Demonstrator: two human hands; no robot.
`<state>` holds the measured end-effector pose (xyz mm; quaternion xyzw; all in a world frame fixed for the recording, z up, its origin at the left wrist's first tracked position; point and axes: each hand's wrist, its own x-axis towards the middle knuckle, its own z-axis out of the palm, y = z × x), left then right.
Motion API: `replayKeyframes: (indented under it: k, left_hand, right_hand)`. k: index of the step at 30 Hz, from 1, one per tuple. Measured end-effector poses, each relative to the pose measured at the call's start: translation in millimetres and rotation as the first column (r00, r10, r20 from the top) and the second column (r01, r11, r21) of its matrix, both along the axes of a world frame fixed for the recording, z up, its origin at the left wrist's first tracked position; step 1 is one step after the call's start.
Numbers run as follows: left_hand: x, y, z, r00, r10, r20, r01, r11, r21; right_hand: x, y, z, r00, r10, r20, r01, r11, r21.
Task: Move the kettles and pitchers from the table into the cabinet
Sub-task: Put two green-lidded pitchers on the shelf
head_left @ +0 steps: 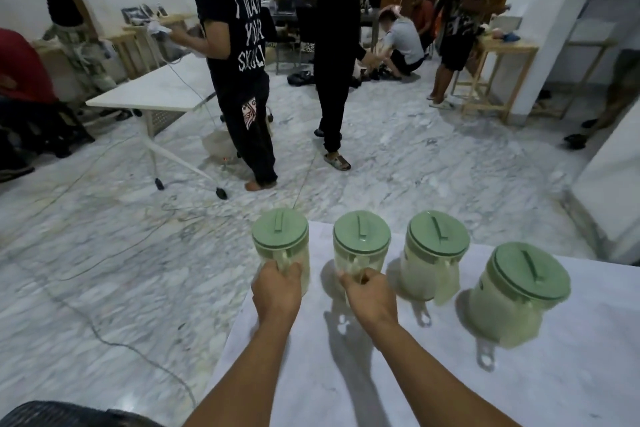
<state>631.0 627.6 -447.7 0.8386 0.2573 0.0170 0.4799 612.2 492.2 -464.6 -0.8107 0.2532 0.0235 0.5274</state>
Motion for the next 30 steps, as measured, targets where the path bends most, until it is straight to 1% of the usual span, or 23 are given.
replayKeyframes:
  k: [4,8,12,15,19,22,25,27,30]
  left_hand:
    - [-16,4,24,0.999,-0.003,0.052,0.005,0.998,-0.057]
    - [-48,7,59,0.985,-0.028,0.168,0.058,0.983,-0.177]
    - [-105,4,106,0.943,-0.088,0.32,0.178,0.949,-0.262]
    - [-155,-10,141,0.897,-0.159,0.412,0.296,0.909,-0.292]
    - [-224,-48,189,0.821,-0.271,0.502,0.463,0.831,-0.309]
    - [-279,-92,220,0.747,-0.362,0.558,0.587,0.753,-0.298]
    - [-340,-141,245,0.663,-0.461,0.59,0.709,0.639,-0.297]
    - [-377,-173,260,0.613,-0.506,0.607,0.766,0.568,-0.301]
    - [-442,-224,279,0.481,-0.583,0.655,0.872,0.394,-0.29]
  right_hand:
    - [-18,4,21,0.999,-0.002,0.055,0.0,1.0,0.023]
    - [-61,10,63,0.984,-0.058,0.17,0.047,0.997,0.066]
    - [-130,14,113,0.93,-0.188,0.317,0.153,0.979,0.133]
    - [-193,7,146,0.861,-0.329,0.387,0.275,0.943,0.189]
    - [-281,-25,190,0.723,-0.521,0.453,0.439,0.853,0.282]
    - [-350,-62,221,0.569,-0.639,0.518,0.573,0.759,0.307]
    - [-425,-99,247,0.385,-0.705,0.595,0.718,0.634,0.287]
    - [-471,-119,264,0.297,-0.734,0.611,0.782,0.554,0.286]
    - [-548,-151,285,0.122,-0.772,0.624,0.875,0.38,0.299]
